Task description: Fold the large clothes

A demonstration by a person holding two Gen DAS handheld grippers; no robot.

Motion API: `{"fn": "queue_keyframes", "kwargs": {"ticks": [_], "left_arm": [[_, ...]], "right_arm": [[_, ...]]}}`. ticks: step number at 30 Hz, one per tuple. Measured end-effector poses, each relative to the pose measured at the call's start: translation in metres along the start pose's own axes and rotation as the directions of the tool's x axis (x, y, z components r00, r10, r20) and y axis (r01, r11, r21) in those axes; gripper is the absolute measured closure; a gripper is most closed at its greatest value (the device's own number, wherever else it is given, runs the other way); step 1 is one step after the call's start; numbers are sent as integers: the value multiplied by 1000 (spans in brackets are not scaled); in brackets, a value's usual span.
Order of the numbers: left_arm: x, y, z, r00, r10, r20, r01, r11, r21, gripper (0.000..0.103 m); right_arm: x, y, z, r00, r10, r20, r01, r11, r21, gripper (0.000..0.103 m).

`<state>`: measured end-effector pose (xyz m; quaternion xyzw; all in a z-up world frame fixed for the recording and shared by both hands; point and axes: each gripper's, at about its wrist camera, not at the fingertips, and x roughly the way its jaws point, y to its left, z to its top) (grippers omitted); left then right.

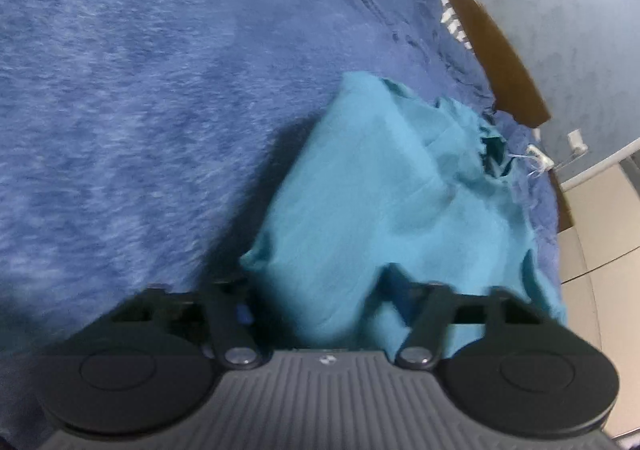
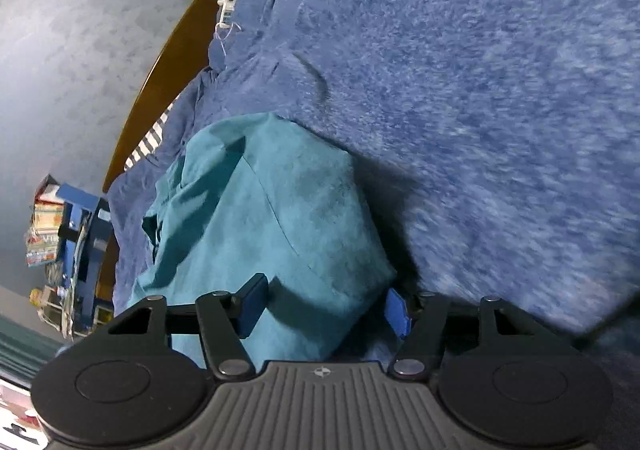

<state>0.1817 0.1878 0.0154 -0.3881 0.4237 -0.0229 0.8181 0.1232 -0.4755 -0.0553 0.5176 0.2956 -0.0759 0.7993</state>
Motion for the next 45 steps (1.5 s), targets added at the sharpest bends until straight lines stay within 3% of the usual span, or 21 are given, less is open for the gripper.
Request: {"fn": "queue_keyframes", "kwargs": {"ticks": [1,4,10,21,31,35,38,40,45], "left_arm": [[0,0,3,1000,3,2,-3,1000,-20,69],[-9,-3,9,1000,-19,16,19,1000,-22,83],[-49,-8,23,996,-78,50,78,997,-1,92],[-119,14,3,985,-163,54,167,983,-80,96],[-198,7,-31,977,-209,30,210,977,-31,98],[-213,14,-50,984,-175,-19,174,984,-31,98],[-202,27,-57,993,-86,-78,82,995,-52,98],[-195,36,-56,993,-26,-114,18,998,-66,96],[-201,38,-49,992,-9,-127,1,998,-65,93]], "right_arm": [[2,1,1,1000,-4,6,4,1000,5,63],[-1,0,4,999,29,27,-30,999,42,82],[-42,18,-1,992,106,66,-105,994,-20,90],[-129,15,-28,988,124,89,-121,992,-44,92],[-231,-10,-64,991,107,77,-106,994,-20,92],[-259,-30,-74,996,62,56,-63,998,7,91],[-254,-53,-73,1000,16,-10,-15,998,64,89],[-249,-66,-72,999,-6,-44,11,994,110,82],[-267,-77,-71,1000,-2,-24,5,989,150,75]]}}
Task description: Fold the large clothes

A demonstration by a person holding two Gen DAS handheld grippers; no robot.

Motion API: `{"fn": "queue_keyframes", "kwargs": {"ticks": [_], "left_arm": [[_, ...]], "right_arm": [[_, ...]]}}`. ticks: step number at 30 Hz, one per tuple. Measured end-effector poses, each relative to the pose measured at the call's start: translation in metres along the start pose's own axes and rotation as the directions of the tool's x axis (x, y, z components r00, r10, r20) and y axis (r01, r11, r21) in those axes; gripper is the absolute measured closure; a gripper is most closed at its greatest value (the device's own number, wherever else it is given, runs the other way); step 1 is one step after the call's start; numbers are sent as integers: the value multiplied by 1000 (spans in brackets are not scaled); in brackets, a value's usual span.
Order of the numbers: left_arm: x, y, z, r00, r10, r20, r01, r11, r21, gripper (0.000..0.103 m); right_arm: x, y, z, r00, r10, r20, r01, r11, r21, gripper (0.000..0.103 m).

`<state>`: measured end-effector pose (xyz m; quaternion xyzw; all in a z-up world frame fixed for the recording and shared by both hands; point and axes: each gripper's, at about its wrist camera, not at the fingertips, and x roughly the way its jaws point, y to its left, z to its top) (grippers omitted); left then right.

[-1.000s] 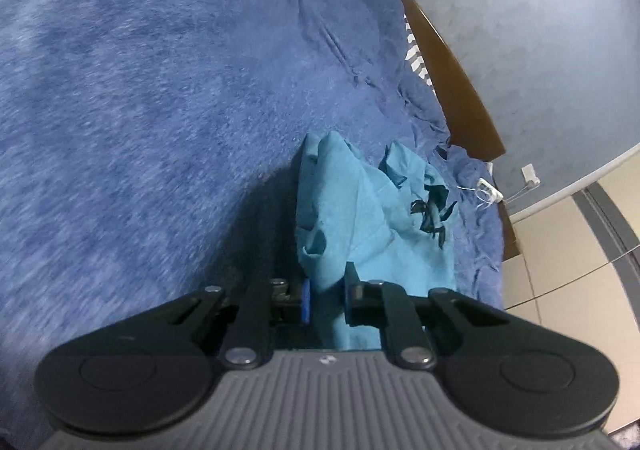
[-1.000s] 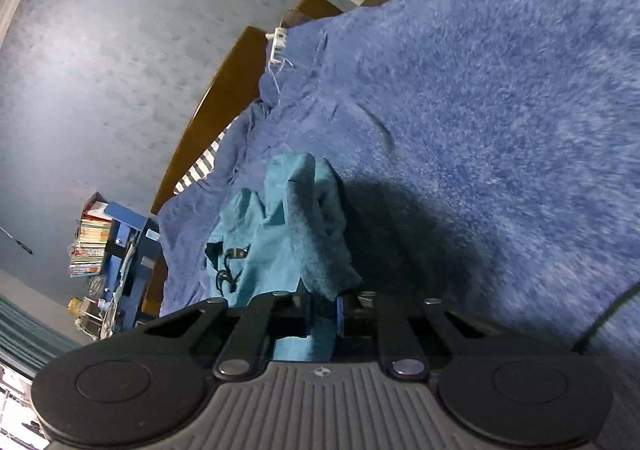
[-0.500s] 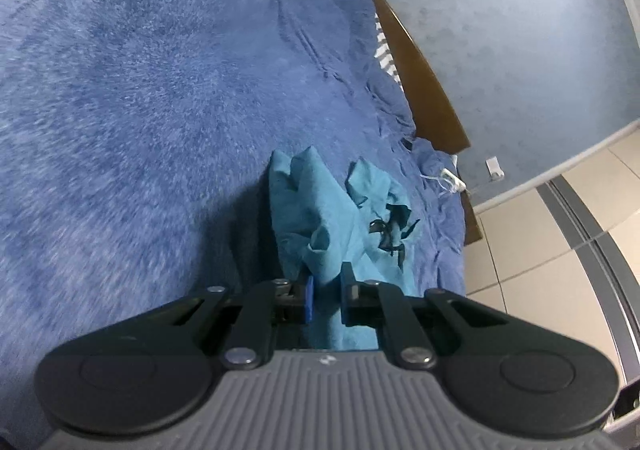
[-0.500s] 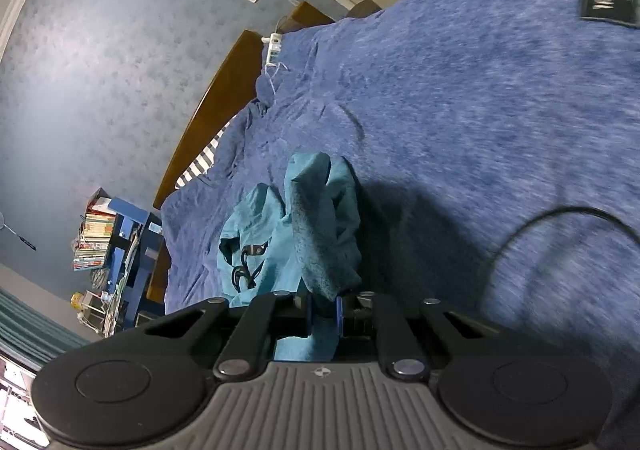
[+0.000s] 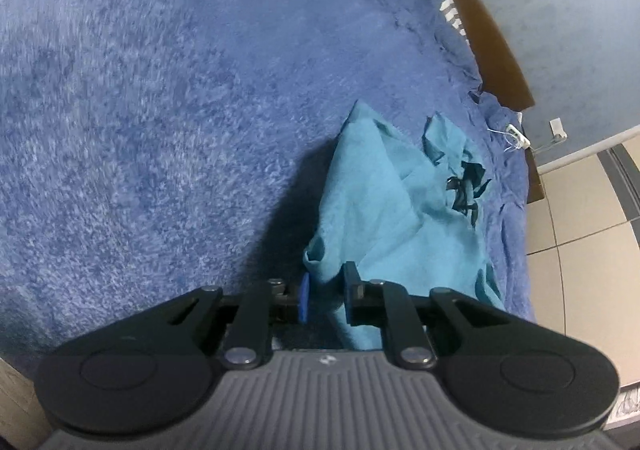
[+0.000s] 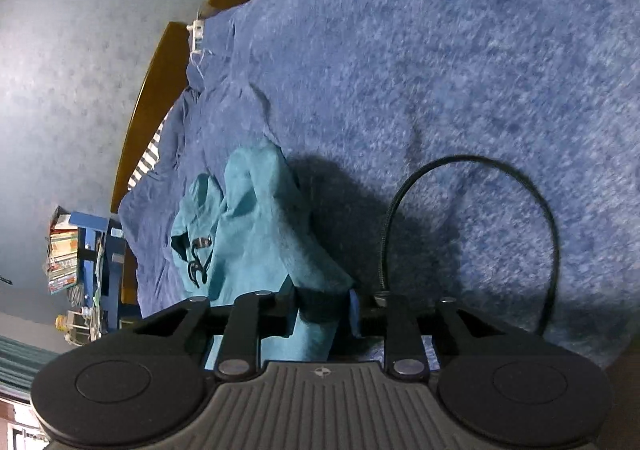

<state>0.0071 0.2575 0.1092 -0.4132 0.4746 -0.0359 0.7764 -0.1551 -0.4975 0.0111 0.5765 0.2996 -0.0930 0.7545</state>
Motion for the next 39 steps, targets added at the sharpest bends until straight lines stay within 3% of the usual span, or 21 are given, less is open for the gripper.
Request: {"fn": "queue_keyframes", "kwargs": {"ticks": [5,9,13,17,20,24,28,32,36,39], "left_arm": [[-31,-11,13,999,-23,37,21,999,44,92],[-63,-38,26,995,-73,68,65,992,112,92],[-59,-74,44,988,-143,50,131,971,198,92],[-14,-120,73,980,-193,-43,197,938,283,92],[38,-151,73,966,-211,-150,249,915,317,92],[113,-187,69,944,-182,-275,278,889,365,92],[185,-208,69,931,-120,-345,261,880,396,92],[245,-213,73,941,-15,-337,170,884,436,92],[282,-200,83,943,52,-329,103,895,435,92],[299,-189,91,939,50,-341,99,909,405,92]], "right_arm": [[-26,4,7,996,-21,83,23,999,-23,70],[-53,24,13,978,-29,205,48,995,-89,64],[-58,50,23,971,29,237,15,984,-180,64],[-25,87,32,982,72,173,-20,958,-286,65],[14,118,32,993,67,101,-26,932,-361,66],[73,155,27,999,26,22,-13,888,-459,66],[136,178,25,996,-74,-48,37,844,-536,66],[192,177,26,980,-188,-66,115,804,-583,69],[224,167,32,971,-224,-83,132,792,-596,72],[237,166,42,972,-216,-97,120,801,-587,73]]}}
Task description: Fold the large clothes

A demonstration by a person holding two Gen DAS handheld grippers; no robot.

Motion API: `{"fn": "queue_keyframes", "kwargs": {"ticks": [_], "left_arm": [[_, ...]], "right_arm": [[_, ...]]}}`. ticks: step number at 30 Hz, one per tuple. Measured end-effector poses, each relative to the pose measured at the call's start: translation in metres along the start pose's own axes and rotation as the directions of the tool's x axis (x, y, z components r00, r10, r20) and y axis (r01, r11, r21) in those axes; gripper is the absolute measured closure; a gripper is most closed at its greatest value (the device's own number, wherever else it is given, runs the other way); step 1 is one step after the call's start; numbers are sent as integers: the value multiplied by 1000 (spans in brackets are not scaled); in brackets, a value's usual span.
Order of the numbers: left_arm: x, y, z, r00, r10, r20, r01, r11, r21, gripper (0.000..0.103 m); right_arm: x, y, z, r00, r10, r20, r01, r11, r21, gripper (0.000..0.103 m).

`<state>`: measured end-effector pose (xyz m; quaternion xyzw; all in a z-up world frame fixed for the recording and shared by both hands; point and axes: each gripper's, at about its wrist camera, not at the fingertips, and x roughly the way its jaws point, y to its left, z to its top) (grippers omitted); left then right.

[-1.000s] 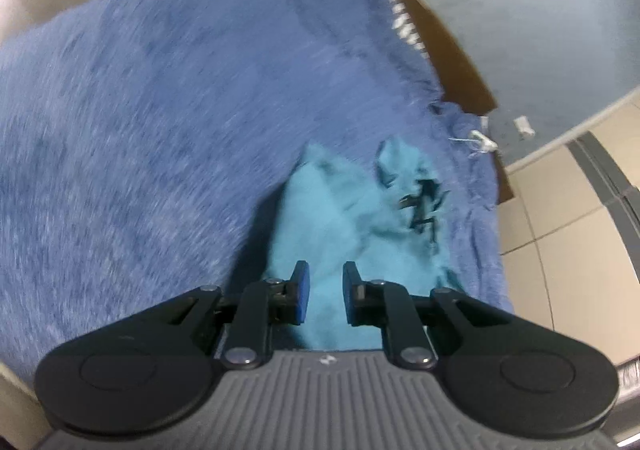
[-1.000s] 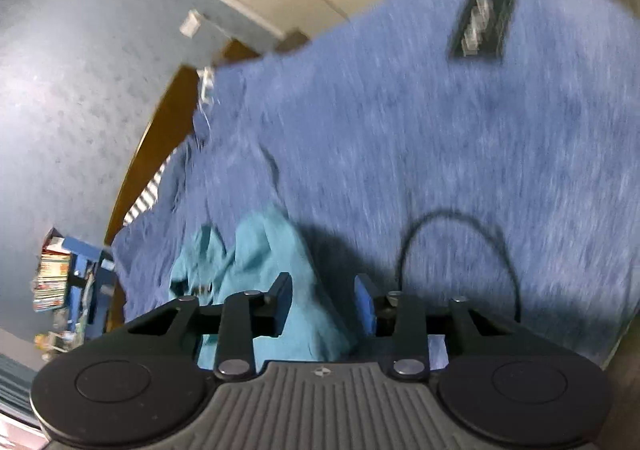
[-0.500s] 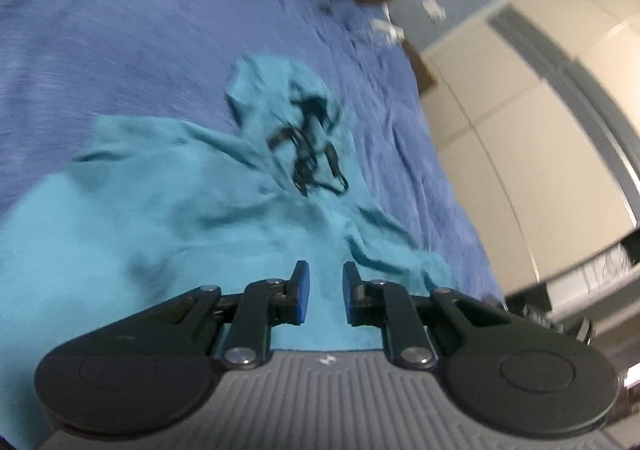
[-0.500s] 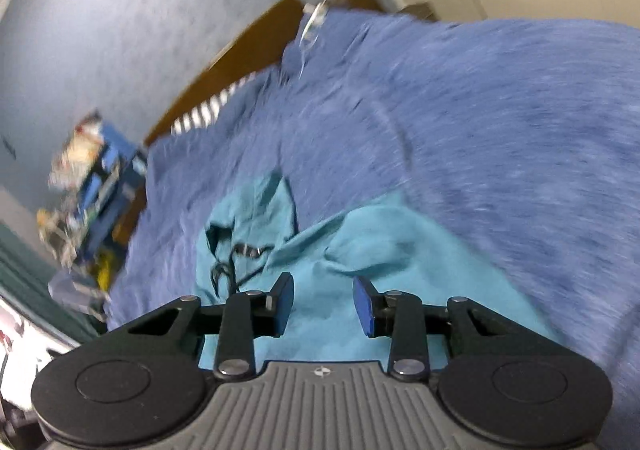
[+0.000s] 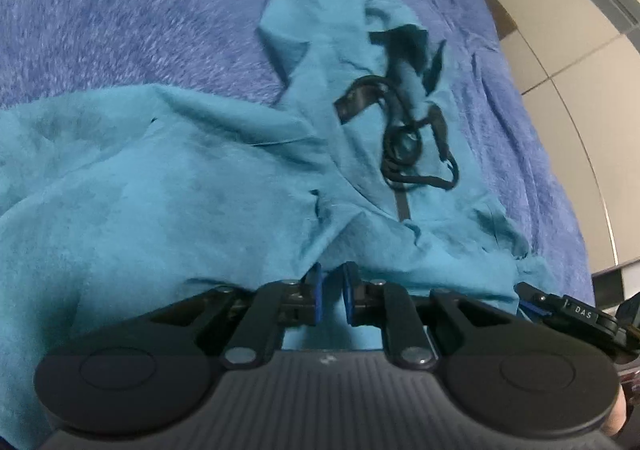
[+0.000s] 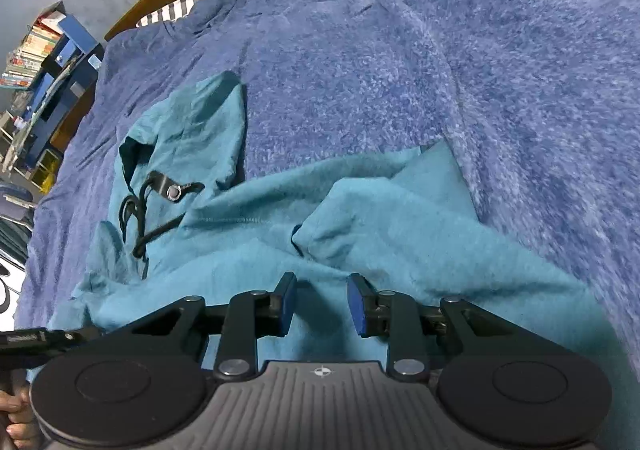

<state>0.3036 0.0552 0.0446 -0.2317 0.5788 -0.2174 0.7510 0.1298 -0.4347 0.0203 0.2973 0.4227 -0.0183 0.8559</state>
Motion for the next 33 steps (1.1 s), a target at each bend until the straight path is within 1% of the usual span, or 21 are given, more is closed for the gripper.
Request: {"fn": "queue_keyframes", "kwargs": {"ticks": [2,4,5,7,9,11,14,15,16,17,18,19,20,21,24,27,29,30,31,32,33], "left_arm": [[-1,7,3,1000,-27,6,27,999,-19,92],[-10,7,7,994,-109,15,110,994,-16,91],[-16,7,9,987,-158,18,158,987,-5,90],[-30,5,15,973,-227,35,227,974,24,77],[-37,2,26,965,-254,66,250,967,55,69],[-38,-1,38,969,-230,95,224,972,66,67],[-26,2,60,978,-166,130,162,986,39,63],[-21,2,67,981,-136,142,132,991,37,60],[-17,2,73,983,-106,151,102,994,32,55],[-12,4,78,983,-82,164,78,997,27,52],[-8,5,83,982,-62,177,58,998,29,45],[-4,6,87,982,-34,186,29,999,30,42],[2,8,91,982,-9,189,3,1000,30,41],[8,11,95,984,2,180,-7,1000,30,41],[28,21,98,991,2,137,-3,1000,6,41],[39,29,100,991,-6,136,9,1000,-18,41],[46,30,103,989,-20,149,23,1000,-17,40],[49,28,104,987,-27,159,28,1000,1,40],[53,24,106,986,-32,164,29,999,21,41],[56,20,107,985,-31,167,24,999,42,41],[61,16,107,986,-23,163,12,998,64,42]], "right_arm": [[8,6,8,1000,5,-4,-5,1000,-19,71],[1,13,13,1000,9,20,-8,998,-70,61],[-4,17,16,999,20,36,-17,995,-96,57],[-12,25,26,996,49,76,-39,991,-129,46],[-12,32,40,990,96,101,-81,986,-143,42],[-3,36,54,985,138,102,-124,984,-130,39],[22,44,76,982,167,91,-159,983,-96,34],[32,47,85,980,182,78,-176,981,-78,31],[42,51,91,979,192,68,-188,980,-66,30],[53,55,99,978,203,58,-199,978,-57,29],[62,59,105,977,206,51,-204,978,-49,28],[73,63,110,977,207,45,-205,978,-40,27],[84,66,115,977,210,34,-210,977,-29,26],[98,70,118,977,211,25,-211,977,-18,26],[131,77,124,977,211,1,-211,977,10,26],[157,82,122,979,202,-16,-202,979,10,26],[168,83,120,981,196,-15,-196,981,1,29],[172,83,119,981,195,-10,-195,981,-6,36],[175,85,118,981,195,-4,-195,981,-12,53],[179,86,118,979,202,-2,-202,979,-15,65],[182,85,118,978,208,-8,-209,978,-10,84]]}}
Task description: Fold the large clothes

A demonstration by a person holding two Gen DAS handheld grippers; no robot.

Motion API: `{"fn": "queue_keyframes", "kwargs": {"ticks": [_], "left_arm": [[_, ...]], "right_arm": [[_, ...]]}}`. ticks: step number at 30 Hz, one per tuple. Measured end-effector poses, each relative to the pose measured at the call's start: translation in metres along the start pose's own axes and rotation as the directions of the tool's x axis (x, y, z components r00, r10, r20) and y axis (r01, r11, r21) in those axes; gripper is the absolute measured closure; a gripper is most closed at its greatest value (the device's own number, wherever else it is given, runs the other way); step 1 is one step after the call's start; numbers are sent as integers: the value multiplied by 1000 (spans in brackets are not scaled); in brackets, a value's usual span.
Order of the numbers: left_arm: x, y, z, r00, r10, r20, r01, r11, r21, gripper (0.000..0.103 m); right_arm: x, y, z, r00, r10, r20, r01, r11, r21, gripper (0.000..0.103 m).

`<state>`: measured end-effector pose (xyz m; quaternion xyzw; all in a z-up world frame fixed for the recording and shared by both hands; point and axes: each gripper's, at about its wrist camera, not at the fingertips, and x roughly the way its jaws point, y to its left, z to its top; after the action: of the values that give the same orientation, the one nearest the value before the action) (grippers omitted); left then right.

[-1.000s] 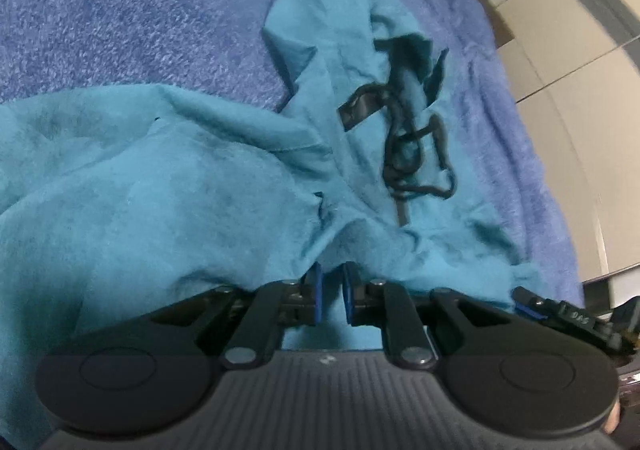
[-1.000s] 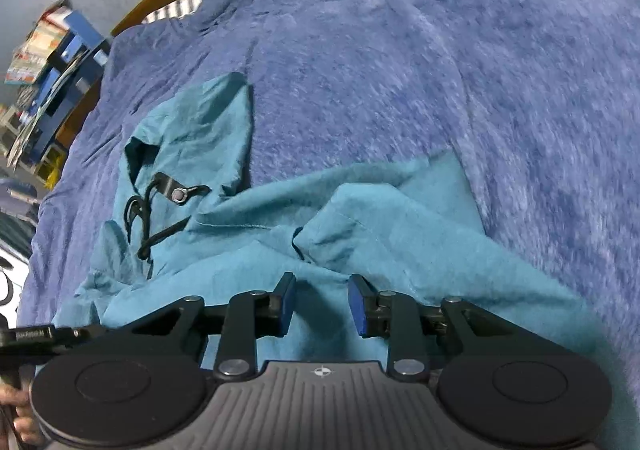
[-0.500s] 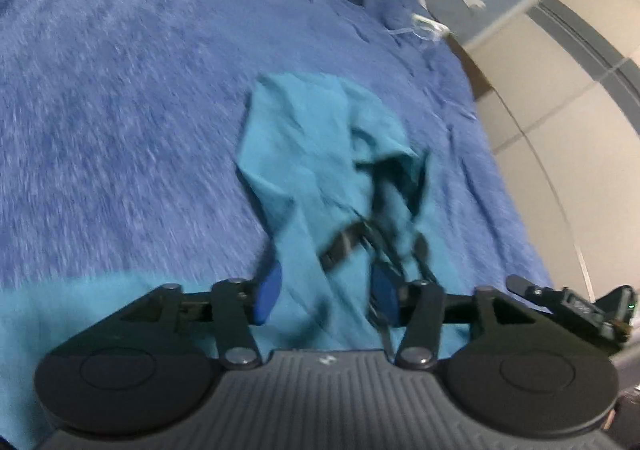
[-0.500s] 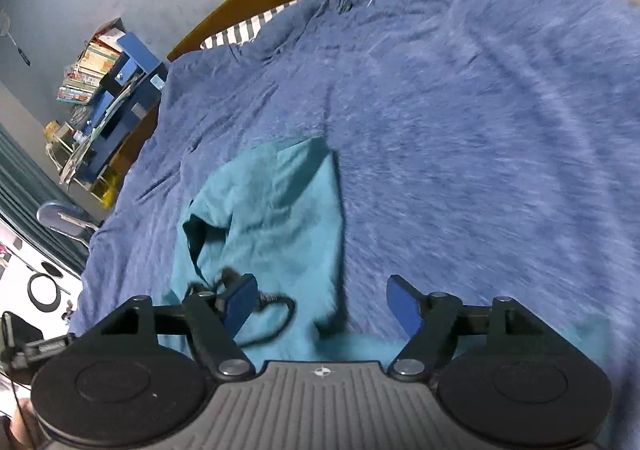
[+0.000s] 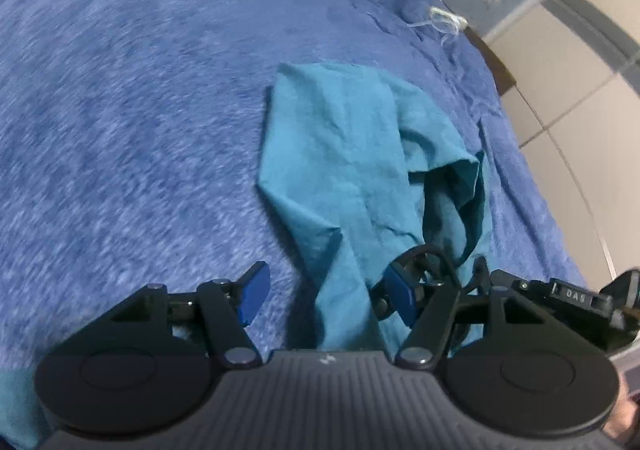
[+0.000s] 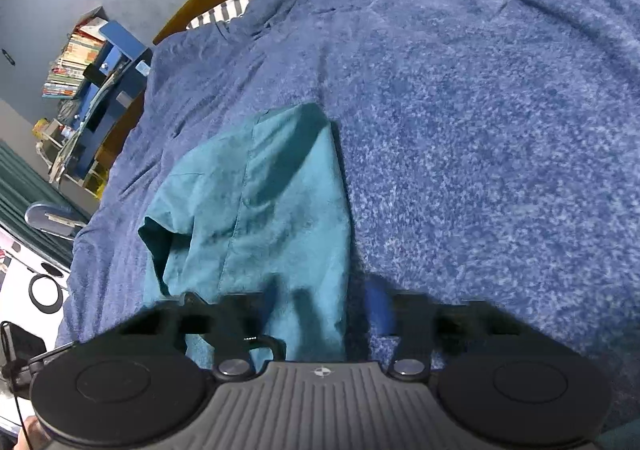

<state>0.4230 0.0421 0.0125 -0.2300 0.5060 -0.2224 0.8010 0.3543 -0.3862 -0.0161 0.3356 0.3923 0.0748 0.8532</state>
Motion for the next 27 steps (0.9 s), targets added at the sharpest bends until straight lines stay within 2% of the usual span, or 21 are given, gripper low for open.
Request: {"fn": "queue_keyframes", "kwargs": {"ticks": [2,3,7,14,18,23,27], "left_arm": [[5,-6,0,1000,-1,-6,1,1000,23,78],[6,-9,0,1000,0,-8,0,1000,21,88],[-4,-18,-5,999,12,34,-14,999,52,98],[-45,-37,-11,994,1,109,-17,989,144,101],[-73,-44,-21,991,-23,129,-4,978,207,101],[-99,-41,-46,993,-55,103,30,972,231,103],[-111,-38,-78,997,-41,63,23,966,256,103]], "right_arm": [[-3,-1,-3,1000,7,6,-7,1000,-1,92],[-5,1,-3,999,25,19,-25,1000,-12,96],[-20,12,-2,997,72,40,-70,997,-42,99],[-54,32,-5,991,115,67,-108,989,-105,100],[-89,44,-18,986,145,78,-127,970,-205,100],[-124,56,-50,990,130,51,-103,925,-365,100],[-146,55,-78,994,106,16,-89,899,-429,102]]}}
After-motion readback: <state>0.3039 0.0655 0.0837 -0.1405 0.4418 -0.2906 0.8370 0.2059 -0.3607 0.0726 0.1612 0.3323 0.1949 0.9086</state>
